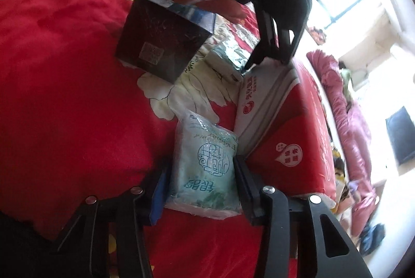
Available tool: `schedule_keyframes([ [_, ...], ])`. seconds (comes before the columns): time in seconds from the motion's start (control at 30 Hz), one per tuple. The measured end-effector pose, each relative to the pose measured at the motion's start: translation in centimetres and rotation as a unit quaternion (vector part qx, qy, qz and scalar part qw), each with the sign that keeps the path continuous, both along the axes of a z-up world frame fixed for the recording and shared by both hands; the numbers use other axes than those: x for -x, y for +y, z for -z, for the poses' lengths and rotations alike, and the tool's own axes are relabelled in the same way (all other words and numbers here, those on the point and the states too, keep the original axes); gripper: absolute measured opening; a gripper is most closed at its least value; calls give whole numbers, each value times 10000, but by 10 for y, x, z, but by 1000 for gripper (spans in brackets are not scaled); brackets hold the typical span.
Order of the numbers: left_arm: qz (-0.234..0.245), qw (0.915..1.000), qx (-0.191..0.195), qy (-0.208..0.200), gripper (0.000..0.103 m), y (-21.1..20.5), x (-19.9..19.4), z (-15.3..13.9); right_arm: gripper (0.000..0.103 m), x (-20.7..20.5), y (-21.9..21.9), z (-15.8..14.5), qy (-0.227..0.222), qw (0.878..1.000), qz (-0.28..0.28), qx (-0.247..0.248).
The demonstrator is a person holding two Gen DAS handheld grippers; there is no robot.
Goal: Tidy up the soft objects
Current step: 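Grasp a green tissue pack with the left tool while the right tool grasps another, then carry the tissue pack with the left tool while the right tool carries its pack to the tray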
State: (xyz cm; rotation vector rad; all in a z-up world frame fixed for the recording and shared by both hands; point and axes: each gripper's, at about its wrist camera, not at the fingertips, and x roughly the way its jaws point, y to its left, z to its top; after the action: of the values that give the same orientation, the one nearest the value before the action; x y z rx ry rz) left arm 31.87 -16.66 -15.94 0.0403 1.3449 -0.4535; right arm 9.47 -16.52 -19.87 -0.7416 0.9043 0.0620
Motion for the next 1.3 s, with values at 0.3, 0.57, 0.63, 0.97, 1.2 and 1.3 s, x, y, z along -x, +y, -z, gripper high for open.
schedule_keyframes([
  [0.3, 126, 9995, -244, -146, 27, -13, 1, -1, 33, 8, -13, -8, -124, 9985, -289, -450],
  [0.57, 28, 9995, 40, -323, 20, -5, 8, -18, 32, 24, -18, -30, -296, 9936, -497, -975],
  [0.63, 7, 9988, 121, -472, 20, -1, 15, -30, 32, 24, -19, -43, -376, 9926, -491, -1044],
  [0.97, -275, 9871, 128, -1570, 20, 40, 76, -112, 33, 39, -58, -107, -842, 9848, -110, -1517],
  [1.2, -369, 9725, 278, -2283, 20, 50, 147, -177, 33, 45, -99, -160, -1254, 9724, 359, -1937],
  [1.3, -358, 9678, 344, -2467, 20, 43, 172, -195, 33, 60, -120, -189, -1464, 9654, 519, -2096],
])
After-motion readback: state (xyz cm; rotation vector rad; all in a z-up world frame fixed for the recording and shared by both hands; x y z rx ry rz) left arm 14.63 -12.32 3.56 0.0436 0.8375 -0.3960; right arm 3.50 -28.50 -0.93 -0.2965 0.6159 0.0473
